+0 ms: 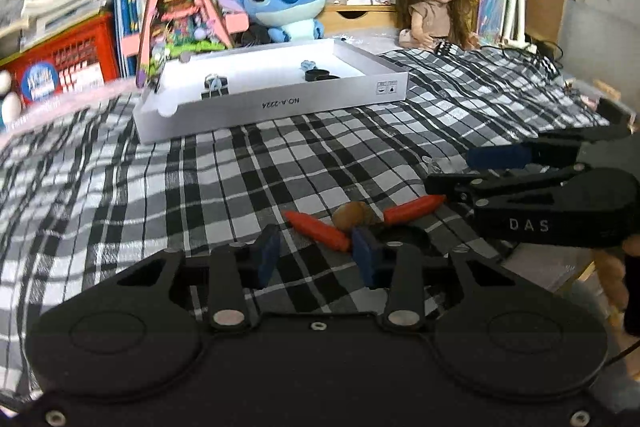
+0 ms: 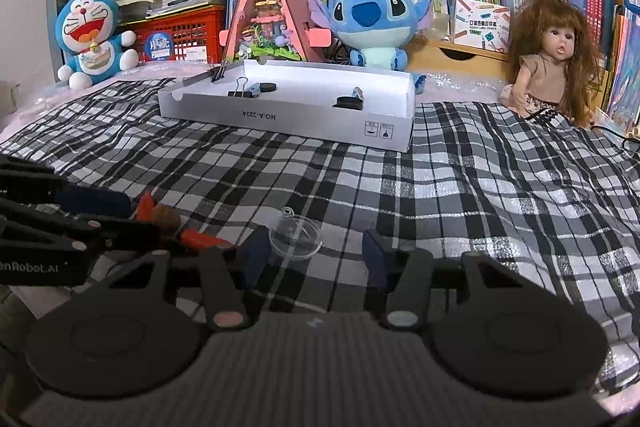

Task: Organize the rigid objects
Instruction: 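Lift both tools and move back over the remaining objects on the cloth, then grasp the orange stick with the left tool while the right tool grasps the clear plastic lid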

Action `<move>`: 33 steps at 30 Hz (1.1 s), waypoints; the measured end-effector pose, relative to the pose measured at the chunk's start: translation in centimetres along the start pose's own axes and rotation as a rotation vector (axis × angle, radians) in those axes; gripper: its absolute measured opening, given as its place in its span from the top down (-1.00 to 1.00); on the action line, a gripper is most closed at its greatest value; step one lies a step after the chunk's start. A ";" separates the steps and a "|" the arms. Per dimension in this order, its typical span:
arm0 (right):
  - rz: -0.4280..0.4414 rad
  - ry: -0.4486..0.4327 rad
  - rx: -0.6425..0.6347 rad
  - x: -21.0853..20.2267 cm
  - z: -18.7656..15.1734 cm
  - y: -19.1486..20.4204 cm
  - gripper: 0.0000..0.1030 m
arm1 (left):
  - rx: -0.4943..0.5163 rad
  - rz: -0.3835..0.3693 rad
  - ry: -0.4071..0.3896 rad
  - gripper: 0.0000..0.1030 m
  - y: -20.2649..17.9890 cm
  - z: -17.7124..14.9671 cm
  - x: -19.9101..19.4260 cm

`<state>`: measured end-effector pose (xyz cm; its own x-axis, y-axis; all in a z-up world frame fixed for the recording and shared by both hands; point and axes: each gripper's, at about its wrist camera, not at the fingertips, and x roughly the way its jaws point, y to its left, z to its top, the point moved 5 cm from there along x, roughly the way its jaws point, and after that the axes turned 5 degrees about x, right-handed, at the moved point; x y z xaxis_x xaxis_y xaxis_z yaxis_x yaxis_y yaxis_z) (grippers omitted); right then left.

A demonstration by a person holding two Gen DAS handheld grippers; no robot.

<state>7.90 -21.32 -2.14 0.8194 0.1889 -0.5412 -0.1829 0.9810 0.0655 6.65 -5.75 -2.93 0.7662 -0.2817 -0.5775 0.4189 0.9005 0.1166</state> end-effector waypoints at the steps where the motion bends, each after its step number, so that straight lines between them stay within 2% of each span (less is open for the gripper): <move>1: -0.001 -0.001 -0.003 0.0 0.0 0.0 -0.13 | 0.009 0.003 -0.002 0.24 -0.1 0.0 0.0; 10: 0.011 -0.003 -0.014 0.4 0.1 0.4 -0.13 | 0.070 0.031 -0.030 0.08 -0.2 0.0 0.2; 14: 0.014 -0.003 -0.021 0.5 0.0 0.5 -0.13 | 0.105 0.028 -0.044 0.08 -0.2 0.0 0.5; 20: 0.022 -0.002 -0.034 0.5 0.1 0.7 -0.12 | 0.074 0.006 -0.041 0.08 0.2 0.0 1.0; 25: 0.030 -0.001 -0.042 0.6 0.0 0.9 0.02 | 0.045 -0.001 -0.039 0.18 0.4 -0.1 1.0; 30: 0.045 -0.001 -0.058 0.5 0.0 1.4 0.33 | 0.037 0.018 -0.040 0.19 0.3 0.0 0.7; 33: 0.042 -0.004 -0.062 0.4 0.1 1.5 0.34 | 0.025 0.028 -0.039 0.19 0.6 0.2 0.6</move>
<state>8.02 -19.75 -2.16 0.8122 0.2303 -0.5360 -0.2507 0.9674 0.0357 7.40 -5.43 -3.06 0.7961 -0.2694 -0.5419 0.4083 0.9000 0.1524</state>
